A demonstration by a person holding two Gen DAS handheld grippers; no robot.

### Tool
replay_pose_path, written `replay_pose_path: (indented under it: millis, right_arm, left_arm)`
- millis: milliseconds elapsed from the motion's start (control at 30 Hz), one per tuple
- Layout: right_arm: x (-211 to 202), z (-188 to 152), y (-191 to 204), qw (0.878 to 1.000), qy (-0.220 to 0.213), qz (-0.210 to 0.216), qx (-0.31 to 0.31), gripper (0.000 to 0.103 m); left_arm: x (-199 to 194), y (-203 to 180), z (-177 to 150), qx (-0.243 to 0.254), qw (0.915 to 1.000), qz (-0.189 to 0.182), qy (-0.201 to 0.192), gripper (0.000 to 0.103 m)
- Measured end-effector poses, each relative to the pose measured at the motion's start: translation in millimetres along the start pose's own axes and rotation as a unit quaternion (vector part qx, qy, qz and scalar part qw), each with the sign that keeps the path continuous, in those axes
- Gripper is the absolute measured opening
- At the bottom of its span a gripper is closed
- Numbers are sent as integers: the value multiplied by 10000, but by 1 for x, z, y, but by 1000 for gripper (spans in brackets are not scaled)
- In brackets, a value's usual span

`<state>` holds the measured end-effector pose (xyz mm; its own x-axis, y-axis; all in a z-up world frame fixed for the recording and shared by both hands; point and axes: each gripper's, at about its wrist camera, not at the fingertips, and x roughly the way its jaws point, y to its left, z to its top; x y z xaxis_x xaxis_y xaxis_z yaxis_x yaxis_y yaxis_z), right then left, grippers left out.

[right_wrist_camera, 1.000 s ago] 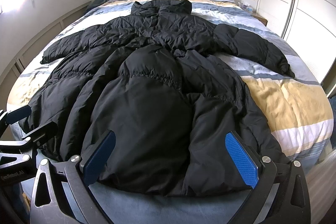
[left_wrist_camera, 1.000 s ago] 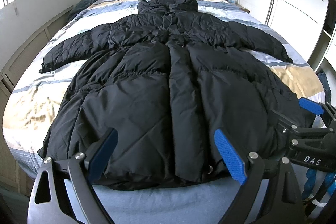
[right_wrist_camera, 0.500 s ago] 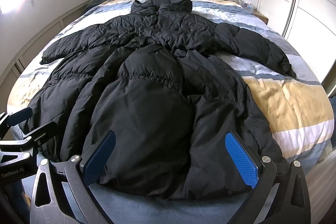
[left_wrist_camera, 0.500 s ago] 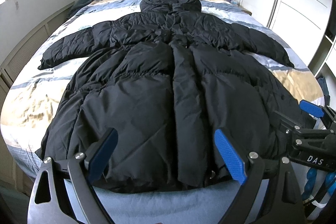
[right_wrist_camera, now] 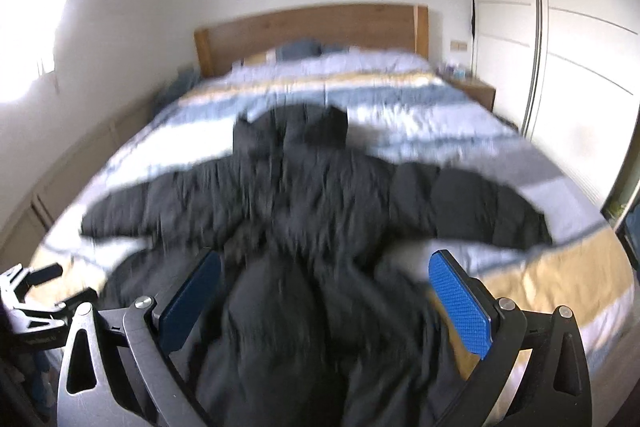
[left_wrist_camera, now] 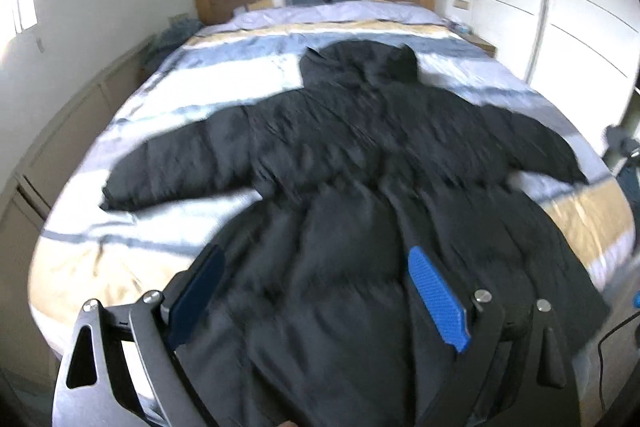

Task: Fold large clothes
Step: 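Grasp the coat hem with the right gripper and lift it toward the hood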

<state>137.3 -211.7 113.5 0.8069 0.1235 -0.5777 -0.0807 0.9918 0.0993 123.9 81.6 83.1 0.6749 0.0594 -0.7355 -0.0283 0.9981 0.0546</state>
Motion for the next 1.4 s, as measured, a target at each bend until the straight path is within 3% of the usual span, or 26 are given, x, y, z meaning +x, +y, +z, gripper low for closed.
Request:
replay_pose_path:
  millis: [100,233,400,600,900,1200,1400]
  right_arm:
    - [13,34,-7,9994,-207,180,232,102]
    - [41,64,-21,9980,-414,0,468,103]
    - [94,73,-60,9934,-236,-200,1105,103]
    - [157,54,-119,9812,241,-584,1823,103]
    - [230,-8,-218,9391,978,-1055,3120,103]
    - [255,-58,-290,8979,1279,-1138,4055,103]
    - [259,-73,-318,8840,1191,-918,4426,102]
  left_arm:
    - [13,16,28,-165,9999,16,-8,94]
    - [36,33,55,-377,9992,95,-19,94]
    - [67,48,76,-629,9978,205,31,94]
    - [104,61,94,-828,9952,526,20,94]
    - [160,72,96,-1017,9918,727,266,94]
    - [200,73,81,-1109,9899,556,687,94]
    - [214,70,72,-1175,9880,539,842,94]
